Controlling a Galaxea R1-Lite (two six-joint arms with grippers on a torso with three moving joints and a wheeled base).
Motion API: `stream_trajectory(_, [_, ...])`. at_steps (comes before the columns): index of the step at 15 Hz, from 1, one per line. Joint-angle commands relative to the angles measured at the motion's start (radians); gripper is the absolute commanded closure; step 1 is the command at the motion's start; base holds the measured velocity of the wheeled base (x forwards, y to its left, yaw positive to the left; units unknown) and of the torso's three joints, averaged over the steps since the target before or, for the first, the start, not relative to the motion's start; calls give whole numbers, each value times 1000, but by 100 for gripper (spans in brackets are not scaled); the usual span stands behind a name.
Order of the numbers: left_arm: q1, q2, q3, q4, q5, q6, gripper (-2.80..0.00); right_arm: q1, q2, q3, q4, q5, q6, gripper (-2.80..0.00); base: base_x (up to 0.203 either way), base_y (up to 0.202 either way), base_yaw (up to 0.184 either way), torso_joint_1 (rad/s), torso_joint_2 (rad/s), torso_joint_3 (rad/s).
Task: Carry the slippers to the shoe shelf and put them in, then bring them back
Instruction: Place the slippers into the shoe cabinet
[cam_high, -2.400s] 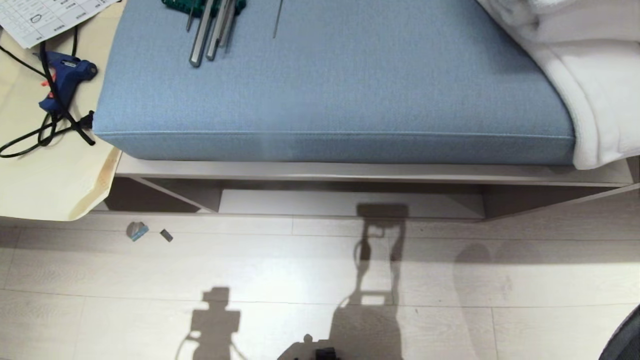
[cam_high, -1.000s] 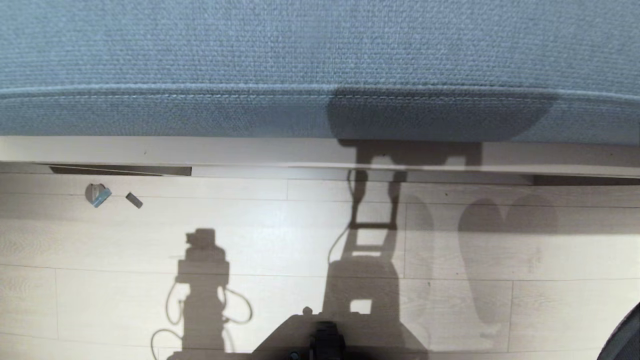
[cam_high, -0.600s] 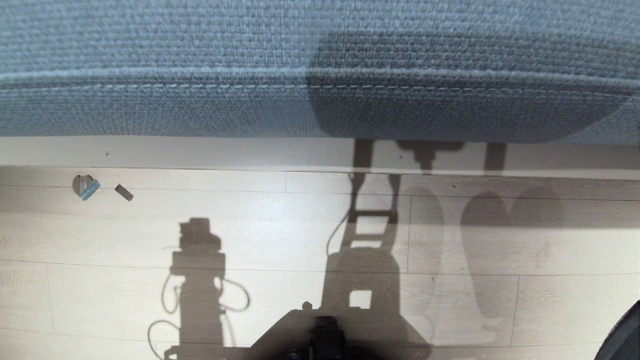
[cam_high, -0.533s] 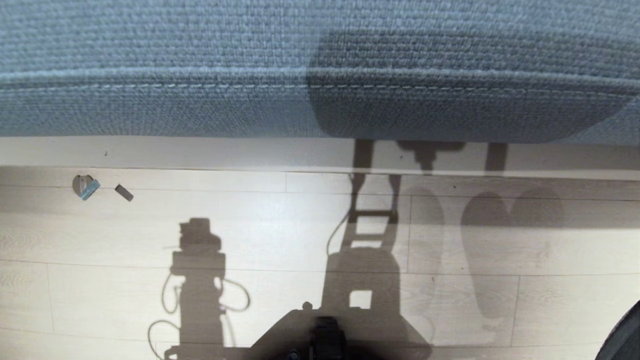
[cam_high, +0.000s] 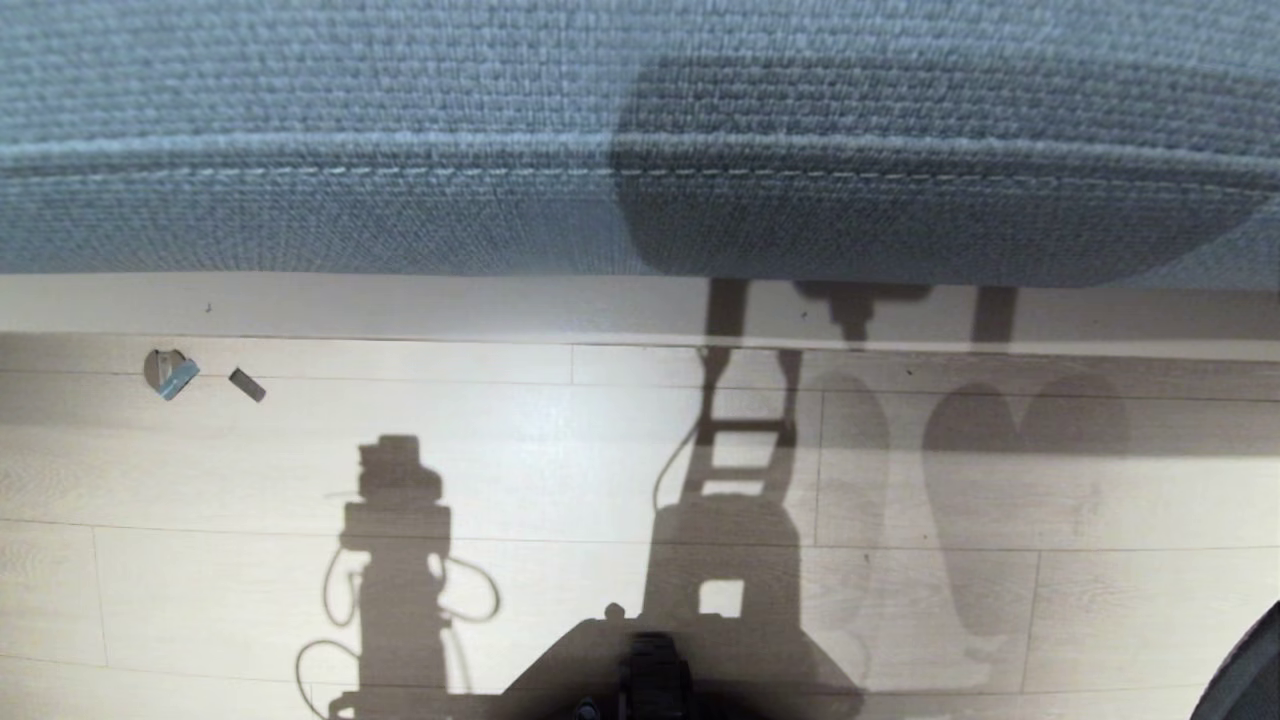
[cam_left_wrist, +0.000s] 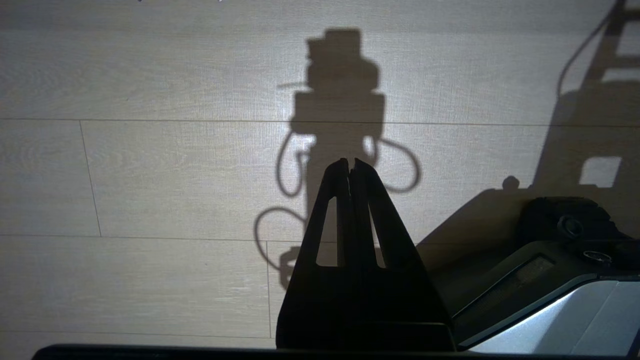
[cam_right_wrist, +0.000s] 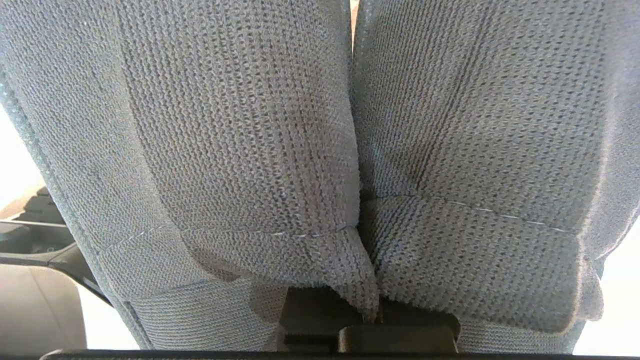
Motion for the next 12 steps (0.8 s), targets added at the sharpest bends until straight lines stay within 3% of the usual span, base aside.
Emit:
stream_trajectory(1, [0,1,0,0,0,0,0,0,1,0,-1,1,1,0,0,0,0,0,0,0])
stream_trajectory(8, [0,1,0,0,0,0,0,0,12,-9,3,-2,1,0,0,0,0,0,0,0])
stream_trajectory(12, [0,1,0,0,0,0,0,1,196,-92,1,2,1,0,0,0,0,0,0,0])
